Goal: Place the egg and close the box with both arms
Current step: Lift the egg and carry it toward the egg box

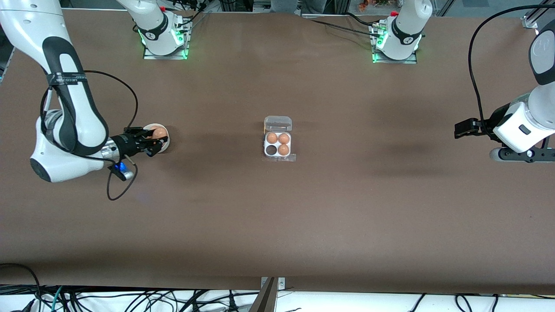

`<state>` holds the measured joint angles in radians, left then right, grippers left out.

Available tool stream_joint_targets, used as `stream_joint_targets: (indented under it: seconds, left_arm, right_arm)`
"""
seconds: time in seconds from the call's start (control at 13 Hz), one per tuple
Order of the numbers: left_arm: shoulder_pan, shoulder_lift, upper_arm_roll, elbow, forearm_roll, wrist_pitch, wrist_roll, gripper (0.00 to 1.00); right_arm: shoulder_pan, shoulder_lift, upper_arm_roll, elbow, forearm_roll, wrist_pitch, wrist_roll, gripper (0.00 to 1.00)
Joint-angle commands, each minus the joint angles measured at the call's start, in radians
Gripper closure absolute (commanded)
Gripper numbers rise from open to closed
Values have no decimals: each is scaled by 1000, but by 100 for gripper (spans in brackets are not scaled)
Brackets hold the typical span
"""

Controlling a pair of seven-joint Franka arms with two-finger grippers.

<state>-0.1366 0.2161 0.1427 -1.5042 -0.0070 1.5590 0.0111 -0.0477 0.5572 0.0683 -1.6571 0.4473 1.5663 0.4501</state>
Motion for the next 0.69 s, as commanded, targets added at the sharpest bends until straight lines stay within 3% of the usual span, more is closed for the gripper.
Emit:
stream_joint_targets:
  seconds: [0.0, 0.62]
  left_arm:
    - [-1, 3, 1, 16, -16, -14, 1, 0]
    - [-1, 3, -20, 16, -16, -14, -31, 0]
  right_arm:
    - [-3, 0, 42, 42, 11, -35, -5, 85]
    - [0, 7, 155, 91, 11, 6, -14, 85]
